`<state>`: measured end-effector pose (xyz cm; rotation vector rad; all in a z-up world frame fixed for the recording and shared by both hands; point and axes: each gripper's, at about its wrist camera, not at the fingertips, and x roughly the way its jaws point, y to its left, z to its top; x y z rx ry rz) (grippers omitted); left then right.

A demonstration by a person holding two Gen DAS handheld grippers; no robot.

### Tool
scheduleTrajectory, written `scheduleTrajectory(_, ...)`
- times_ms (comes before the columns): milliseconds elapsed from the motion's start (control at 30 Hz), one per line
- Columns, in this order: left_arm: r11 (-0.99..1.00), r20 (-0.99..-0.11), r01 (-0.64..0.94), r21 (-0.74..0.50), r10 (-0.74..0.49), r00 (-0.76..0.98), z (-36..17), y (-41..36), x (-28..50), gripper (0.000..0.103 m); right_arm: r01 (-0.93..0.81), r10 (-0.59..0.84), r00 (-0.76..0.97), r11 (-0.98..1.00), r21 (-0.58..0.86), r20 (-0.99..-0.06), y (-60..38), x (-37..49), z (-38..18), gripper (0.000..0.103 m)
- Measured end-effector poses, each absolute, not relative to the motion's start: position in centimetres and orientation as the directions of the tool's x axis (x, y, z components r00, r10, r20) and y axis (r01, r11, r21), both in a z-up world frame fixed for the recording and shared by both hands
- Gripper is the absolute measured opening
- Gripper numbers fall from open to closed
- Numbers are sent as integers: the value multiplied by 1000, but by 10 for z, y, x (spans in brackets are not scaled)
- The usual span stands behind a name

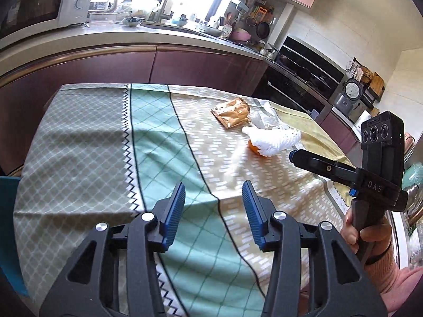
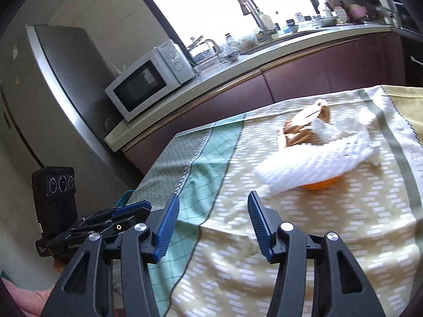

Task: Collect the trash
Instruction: 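Move both grippers back over the remaining trash on the table, then grasp the white foam net with the left gripper while the right gripper grasps the tissue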

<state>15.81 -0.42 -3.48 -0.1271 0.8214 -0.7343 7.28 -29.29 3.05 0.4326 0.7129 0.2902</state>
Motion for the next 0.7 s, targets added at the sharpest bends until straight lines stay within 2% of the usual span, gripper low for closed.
scheduleTrajectory(233, 712, -631, 577, -399, -670, 391, -38, -56, 176, 45, 15, 323, 752, 863, 505, -575, -343, 73, 15, 59)
scheduleTrajectory(567, 696, -656, 586, -415, -675, 337, -42, -109, 197, 45, 80, 334, 761, 803, 591, -556, -374, 92, -1, 59)
scheduleTrajectory(700, 684, -677, 587, -434, -677, 289, -50, -133, 210, 48, 80, 338, 764, 795, 601, -549, -376, 90, -2, 59)
